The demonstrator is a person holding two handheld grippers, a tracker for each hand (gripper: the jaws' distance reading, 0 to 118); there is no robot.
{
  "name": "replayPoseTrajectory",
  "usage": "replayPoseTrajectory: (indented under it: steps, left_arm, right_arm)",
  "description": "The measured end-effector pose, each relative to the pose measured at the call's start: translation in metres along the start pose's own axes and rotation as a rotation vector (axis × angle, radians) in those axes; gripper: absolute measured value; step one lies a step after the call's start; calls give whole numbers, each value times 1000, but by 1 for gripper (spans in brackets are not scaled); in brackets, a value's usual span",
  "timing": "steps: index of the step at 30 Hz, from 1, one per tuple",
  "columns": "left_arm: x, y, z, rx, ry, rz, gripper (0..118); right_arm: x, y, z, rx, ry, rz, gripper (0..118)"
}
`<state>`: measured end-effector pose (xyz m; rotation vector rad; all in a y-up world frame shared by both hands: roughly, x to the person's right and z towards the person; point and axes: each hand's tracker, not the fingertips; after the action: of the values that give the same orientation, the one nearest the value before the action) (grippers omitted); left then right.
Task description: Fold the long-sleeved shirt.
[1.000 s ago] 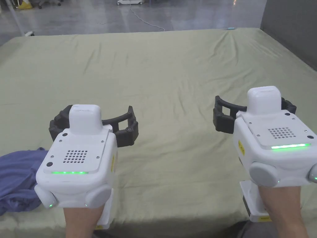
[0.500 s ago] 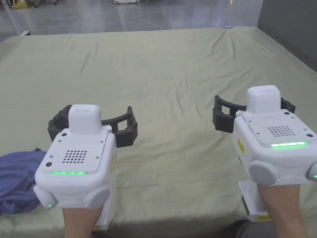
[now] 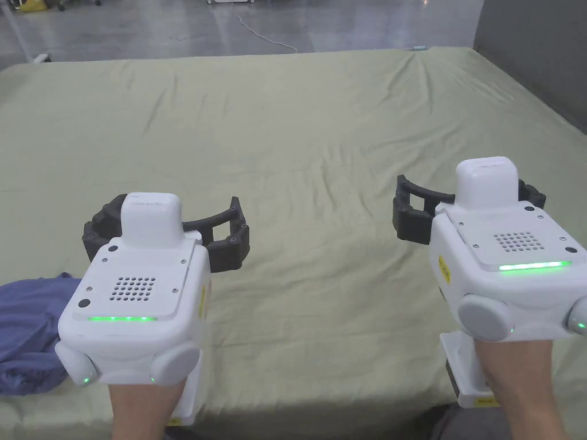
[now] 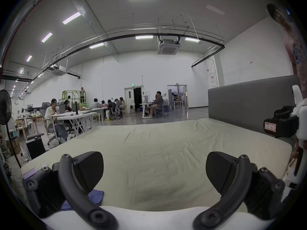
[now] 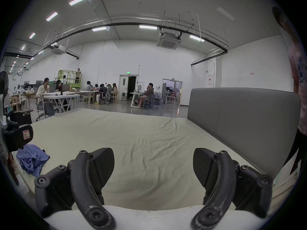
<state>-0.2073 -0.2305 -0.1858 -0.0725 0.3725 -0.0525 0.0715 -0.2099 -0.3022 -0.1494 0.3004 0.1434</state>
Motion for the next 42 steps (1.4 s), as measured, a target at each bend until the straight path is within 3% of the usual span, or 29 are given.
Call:
replayPoseTrajectory:
  steps: [9, 16, 22, 42]
  left_arm:
    - [0, 0, 1, 2, 0, -1, 118]
    - [-1, 1, 1, 4, 2, -2, 118]
    - [-3, 2, 2, 6, 6, -6, 118]
    - [3, 3, -3, 0, -9, -29, 118]
  right_arm:
    - [1, 0, 1, -7, 18, -10, 98]
    - [-3, 4, 0, -39, 25, -90, 98]
    - [-4, 6, -6, -113, 23, -31, 98]
    - [-5, 18, 2, -114, 23, -74, 98]
